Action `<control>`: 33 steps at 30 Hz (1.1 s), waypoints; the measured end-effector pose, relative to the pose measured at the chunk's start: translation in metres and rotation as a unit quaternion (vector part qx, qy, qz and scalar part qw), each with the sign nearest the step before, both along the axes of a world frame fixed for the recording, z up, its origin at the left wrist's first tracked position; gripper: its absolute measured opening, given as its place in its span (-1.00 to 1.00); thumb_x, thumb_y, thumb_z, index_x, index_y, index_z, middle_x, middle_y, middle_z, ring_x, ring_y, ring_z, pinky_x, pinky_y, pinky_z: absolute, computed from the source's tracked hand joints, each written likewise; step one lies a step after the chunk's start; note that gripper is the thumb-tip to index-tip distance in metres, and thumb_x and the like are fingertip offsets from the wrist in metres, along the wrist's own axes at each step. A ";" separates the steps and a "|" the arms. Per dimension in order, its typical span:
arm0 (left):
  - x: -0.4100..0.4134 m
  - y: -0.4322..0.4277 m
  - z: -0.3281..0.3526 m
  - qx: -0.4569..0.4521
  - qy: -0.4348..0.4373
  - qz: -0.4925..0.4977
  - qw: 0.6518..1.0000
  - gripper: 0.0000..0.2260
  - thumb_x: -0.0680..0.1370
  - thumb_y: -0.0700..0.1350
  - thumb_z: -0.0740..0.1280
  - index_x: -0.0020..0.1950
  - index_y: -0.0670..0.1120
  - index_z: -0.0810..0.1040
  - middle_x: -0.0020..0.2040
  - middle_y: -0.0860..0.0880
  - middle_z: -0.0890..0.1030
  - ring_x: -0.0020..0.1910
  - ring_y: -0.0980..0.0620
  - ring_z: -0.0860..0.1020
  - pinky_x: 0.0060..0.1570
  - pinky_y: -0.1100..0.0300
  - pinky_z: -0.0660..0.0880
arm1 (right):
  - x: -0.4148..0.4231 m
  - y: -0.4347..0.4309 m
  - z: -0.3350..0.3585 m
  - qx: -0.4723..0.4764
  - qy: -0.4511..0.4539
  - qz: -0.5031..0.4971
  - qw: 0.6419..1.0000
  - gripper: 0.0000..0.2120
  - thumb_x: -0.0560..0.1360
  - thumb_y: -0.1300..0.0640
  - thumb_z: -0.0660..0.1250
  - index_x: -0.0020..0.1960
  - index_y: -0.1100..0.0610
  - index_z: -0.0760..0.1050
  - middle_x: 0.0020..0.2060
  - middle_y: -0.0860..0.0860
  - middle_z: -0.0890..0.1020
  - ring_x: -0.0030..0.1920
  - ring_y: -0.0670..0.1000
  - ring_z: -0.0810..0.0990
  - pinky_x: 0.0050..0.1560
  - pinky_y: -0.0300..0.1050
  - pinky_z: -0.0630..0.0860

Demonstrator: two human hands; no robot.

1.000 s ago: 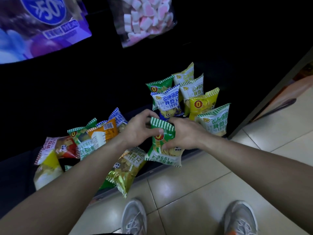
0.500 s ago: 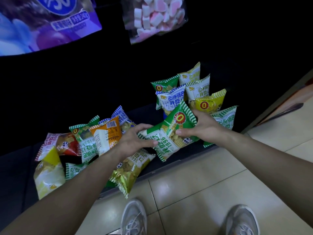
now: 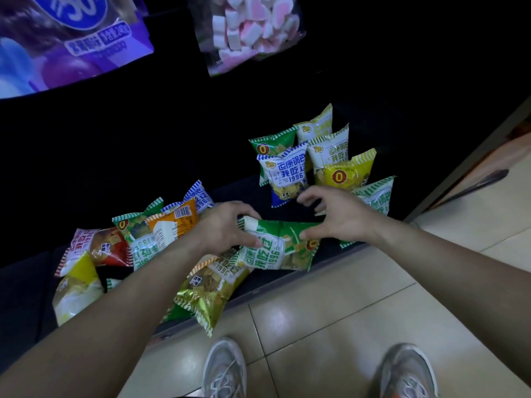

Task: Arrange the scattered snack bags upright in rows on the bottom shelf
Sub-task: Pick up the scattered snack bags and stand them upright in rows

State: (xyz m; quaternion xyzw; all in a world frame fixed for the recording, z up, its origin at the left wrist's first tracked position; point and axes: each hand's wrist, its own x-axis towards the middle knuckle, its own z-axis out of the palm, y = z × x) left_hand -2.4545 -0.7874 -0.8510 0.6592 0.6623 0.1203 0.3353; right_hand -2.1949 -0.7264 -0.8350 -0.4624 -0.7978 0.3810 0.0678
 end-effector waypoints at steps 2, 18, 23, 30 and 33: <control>0.010 0.007 0.008 0.021 0.035 -0.042 0.998 -0.61 0.28 0.11 0.62 0.03 0.16 0.59 -0.03 0.19 0.54 -0.08 0.22 0.53 -0.10 0.15 0.48 | -0.010 -0.005 0.000 0.038 -0.078 0.048 0.995 -0.28 0.21 -0.24 0.60 0.30 -0.15 0.47 0.24 -0.17 0.55 0.16 -0.06 0.55 0.08 -0.03 0.53; 0.012 -0.004 0.005 -0.042 -0.224 0.090 0.970 -0.44 0.37 -0.12 0.58 0.34 0.00 0.51 0.10 0.04 0.65 -0.08 0.15 0.67 -0.09 0.41 0.52 | -0.002 0.005 -0.021 -0.165 0.109 -0.073 0.978 -0.24 0.21 -0.16 0.61 0.35 -0.02 0.49 0.24 -0.09 0.62 0.27 -0.07 0.54 0.28 -0.02 0.49; 0.015 0.005 0.008 -0.013 -0.214 0.119 0.969 -0.52 0.32 -0.12 0.62 0.20 -0.04 0.59 0.00 0.12 0.66 -0.09 0.33 0.63 -0.03 0.40 0.56 | 0.001 0.007 -0.023 -0.199 0.135 -0.080 0.967 -0.22 0.23 -0.17 0.57 0.40 -0.04 0.44 0.31 -0.07 0.58 0.31 -0.06 0.52 0.28 -0.07 0.44; 0.019 0.006 -0.008 0.011 -0.196 0.141 0.970 -0.64 0.32 -0.15 0.62 0.04 -0.13 0.61 -0.09 0.00 0.71 -0.14 0.10 0.69 -0.15 0.27 0.58 | 0.000 0.002 -0.025 -0.129 0.093 -0.086 0.984 -0.37 0.38 -0.06 0.56 0.39 -0.03 0.44 0.22 -0.11 0.60 0.21 -0.06 0.57 0.18 -0.09 0.49; 0.020 0.015 -0.021 0.020 -0.145 0.162 0.976 -0.63 0.28 -0.04 0.64 0.00 -0.01 0.60 -0.18 0.00 0.71 -0.22 0.06 0.70 -0.11 0.03 0.63 | 0.007 0.002 -0.027 -0.072 0.054 -0.103 0.991 -0.43 0.47 -0.10 0.47 0.41 0.02 0.38 0.16 -0.08 0.55 0.10 -0.02 0.59 0.01 -0.15 0.48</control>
